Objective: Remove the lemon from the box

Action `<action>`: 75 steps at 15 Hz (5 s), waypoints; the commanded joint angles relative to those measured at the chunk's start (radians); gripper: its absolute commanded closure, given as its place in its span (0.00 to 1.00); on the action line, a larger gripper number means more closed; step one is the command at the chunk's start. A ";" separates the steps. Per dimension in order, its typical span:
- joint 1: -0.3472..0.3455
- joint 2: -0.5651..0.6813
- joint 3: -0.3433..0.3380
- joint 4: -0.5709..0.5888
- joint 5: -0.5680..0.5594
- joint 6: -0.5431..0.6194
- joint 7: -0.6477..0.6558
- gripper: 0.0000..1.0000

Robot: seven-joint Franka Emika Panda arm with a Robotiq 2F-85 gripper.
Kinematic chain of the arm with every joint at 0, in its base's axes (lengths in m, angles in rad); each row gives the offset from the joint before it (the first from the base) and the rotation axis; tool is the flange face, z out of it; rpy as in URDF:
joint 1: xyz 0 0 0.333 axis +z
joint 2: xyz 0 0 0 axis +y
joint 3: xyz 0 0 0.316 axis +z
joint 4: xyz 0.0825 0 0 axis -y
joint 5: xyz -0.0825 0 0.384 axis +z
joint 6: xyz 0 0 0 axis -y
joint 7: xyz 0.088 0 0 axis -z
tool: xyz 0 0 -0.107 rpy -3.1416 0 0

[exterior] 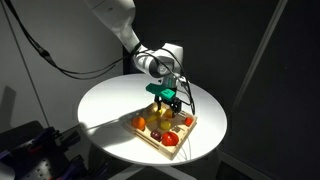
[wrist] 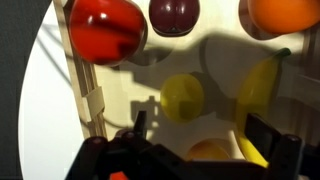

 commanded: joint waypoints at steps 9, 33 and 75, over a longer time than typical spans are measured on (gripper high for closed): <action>-0.033 0.065 0.021 0.041 0.000 0.031 -0.037 0.00; -0.032 0.147 0.013 0.116 -0.009 0.017 -0.013 0.70; 0.175 -0.236 0.114 -0.125 -0.066 -0.154 0.032 0.70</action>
